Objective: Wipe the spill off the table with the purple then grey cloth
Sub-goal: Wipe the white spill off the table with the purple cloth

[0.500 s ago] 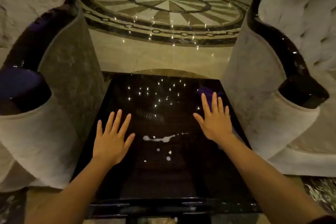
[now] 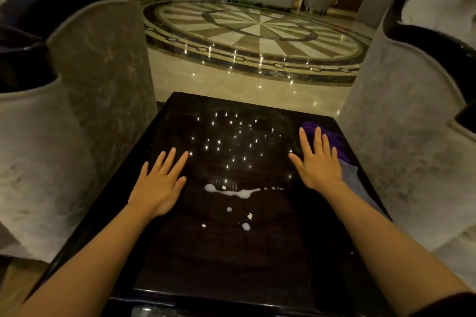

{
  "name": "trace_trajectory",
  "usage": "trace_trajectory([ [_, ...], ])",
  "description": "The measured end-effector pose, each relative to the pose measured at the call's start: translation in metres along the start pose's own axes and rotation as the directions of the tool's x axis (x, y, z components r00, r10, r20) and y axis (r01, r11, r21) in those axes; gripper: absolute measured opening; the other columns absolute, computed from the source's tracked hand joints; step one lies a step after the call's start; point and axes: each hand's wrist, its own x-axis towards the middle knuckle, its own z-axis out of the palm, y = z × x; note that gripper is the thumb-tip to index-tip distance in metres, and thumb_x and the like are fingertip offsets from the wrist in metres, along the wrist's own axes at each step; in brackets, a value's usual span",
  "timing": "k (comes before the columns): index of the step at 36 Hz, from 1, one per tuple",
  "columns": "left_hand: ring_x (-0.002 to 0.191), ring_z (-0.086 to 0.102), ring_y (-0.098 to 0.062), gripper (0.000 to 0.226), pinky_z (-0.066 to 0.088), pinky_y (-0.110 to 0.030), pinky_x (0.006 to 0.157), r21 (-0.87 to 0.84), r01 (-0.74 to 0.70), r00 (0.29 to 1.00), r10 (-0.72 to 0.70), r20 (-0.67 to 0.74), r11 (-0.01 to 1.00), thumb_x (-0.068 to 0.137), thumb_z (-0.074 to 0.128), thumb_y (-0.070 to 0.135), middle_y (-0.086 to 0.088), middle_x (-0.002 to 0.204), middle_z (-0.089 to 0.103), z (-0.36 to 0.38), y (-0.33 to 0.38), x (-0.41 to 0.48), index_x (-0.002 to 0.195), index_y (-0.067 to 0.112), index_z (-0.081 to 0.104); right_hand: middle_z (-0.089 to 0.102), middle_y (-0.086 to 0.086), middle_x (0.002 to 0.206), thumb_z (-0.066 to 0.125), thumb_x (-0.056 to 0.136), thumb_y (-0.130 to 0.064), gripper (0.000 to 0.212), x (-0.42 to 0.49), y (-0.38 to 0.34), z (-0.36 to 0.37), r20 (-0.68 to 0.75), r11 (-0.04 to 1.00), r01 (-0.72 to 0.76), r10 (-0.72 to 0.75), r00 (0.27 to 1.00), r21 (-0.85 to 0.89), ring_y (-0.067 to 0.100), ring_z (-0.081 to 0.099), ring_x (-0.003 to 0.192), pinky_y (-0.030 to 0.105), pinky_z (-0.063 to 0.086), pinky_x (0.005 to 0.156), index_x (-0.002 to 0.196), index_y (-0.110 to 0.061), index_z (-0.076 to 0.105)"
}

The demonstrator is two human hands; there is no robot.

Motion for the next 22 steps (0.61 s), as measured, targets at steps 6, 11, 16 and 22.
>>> trace_trajectory([
  [6,0.144,-0.012,-0.017,0.051,-0.005,-0.044,0.117,0.041,0.019,0.996,-0.023,0.089,0.999,0.097,0.013,0.043,0.003,0.157,-0.01,-0.001,-0.002,0.003,0.144,0.035,-0.005,-0.015,0.012,0.155,0.024,0.094,-0.051,0.064,0.028,0.009,-0.001,0.032,0.999,-0.047,0.046,0.998,0.027,0.031,-0.007,0.143,0.049,0.005,0.116,0.142,-0.03,-0.013],
  [11,0.143,-0.013,-0.016,0.051,-0.006,-0.043,0.116,0.034,0.023,0.995,-0.026,0.094,0.999,0.097,0.013,0.043,0.004,0.157,-0.009,-0.001,-0.002,0.003,0.144,0.036,-0.004,-0.014,0.014,0.155,0.024,0.095,-0.05,0.063,0.05,0.024,0.001,0.093,0.994,-0.104,0.1,0.991,0.044,0.034,-0.006,0.142,0.051,0.006,0.115,0.143,-0.029,-0.009],
  [16,0.143,-0.013,-0.015,0.05,-0.008,-0.042,0.116,0.027,0.024,0.996,-0.026,0.086,0.999,0.097,0.014,0.043,0.005,0.157,-0.008,0.0,-0.002,0.002,0.143,0.037,-0.003,-0.014,0.014,0.155,0.025,0.095,-0.051,0.062,0.069,0.037,0.006,0.157,0.987,-0.151,0.14,0.978,0.062,0.036,-0.005,0.142,0.051,0.006,0.115,0.143,-0.032,-0.007],
  [22,0.143,-0.013,-0.014,0.05,-0.007,-0.042,0.116,0.014,0.03,0.996,-0.031,0.078,0.999,0.097,0.016,0.042,0.005,0.157,-0.007,-0.002,0.0,0.0,0.143,0.037,-0.001,-0.013,0.009,0.156,0.035,0.094,-0.048,0.063,0.089,0.046,0.012,0.195,0.97,-0.235,0.219,0.956,0.062,0.043,-0.005,0.14,0.059,0.004,0.112,0.143,-0.037,-0.003],
])
